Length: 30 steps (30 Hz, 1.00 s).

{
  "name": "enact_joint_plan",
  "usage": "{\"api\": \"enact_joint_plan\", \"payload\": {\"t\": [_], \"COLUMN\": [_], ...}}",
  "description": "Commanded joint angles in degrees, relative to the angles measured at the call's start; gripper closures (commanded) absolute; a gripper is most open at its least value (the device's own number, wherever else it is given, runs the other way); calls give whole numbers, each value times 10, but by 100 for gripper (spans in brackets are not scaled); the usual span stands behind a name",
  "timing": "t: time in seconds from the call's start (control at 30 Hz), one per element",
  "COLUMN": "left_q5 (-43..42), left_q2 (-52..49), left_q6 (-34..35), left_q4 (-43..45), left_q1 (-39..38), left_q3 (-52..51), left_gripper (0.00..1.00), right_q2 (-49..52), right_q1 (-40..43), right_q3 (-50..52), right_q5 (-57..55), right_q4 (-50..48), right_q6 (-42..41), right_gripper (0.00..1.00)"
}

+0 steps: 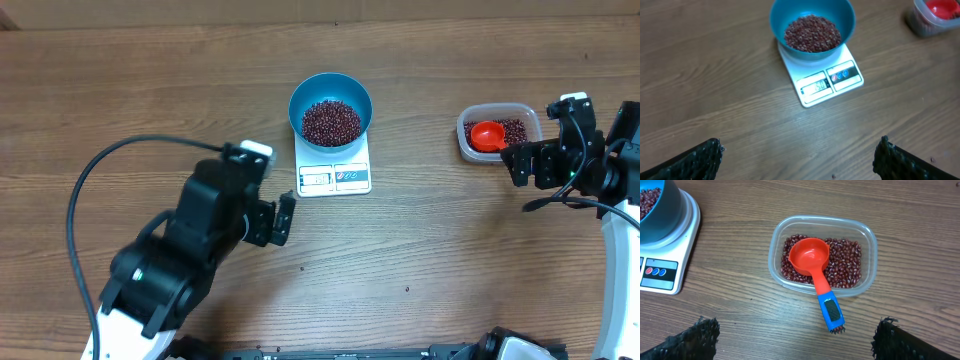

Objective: Scoop item into bowl and weigh 150g on scale

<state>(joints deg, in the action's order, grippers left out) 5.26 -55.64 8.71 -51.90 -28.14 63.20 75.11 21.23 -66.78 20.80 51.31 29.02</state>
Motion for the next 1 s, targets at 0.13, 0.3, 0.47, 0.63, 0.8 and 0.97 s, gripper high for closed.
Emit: {"api": "enact_joint_plan", "payload": {"t": [0.13,0.3,0.47,0.63,0.8,0.97], "left_q5": [-43,-53,-79,-89,-89,-75], "left_q2": [151,261,374,449,518,555], "left_q6": [34,42,42,42,42,41], "left_q4": [101,209,351,432,501,564], "left_q1": [61,98,144,183,223,262], "left_q3": [-176,-296,-414,-492,-557,-619], "left_gripper": [0,0,0,1,0,0], "right_q2": [-3,-3,-3,-3,-3,-3], "right_q1": [-4,-4,-4,-4,-4,-4], "right_q3": [-16,-16,-16,-15,-16,-16], "right_q5": [7,7,7,7,7,7], "right_q4": [-1,-1,-1,-1,-1,-1], "right_q6": [4,4,4,4,4,4], "right_gripper": [0,0,0,0,0,0]}}
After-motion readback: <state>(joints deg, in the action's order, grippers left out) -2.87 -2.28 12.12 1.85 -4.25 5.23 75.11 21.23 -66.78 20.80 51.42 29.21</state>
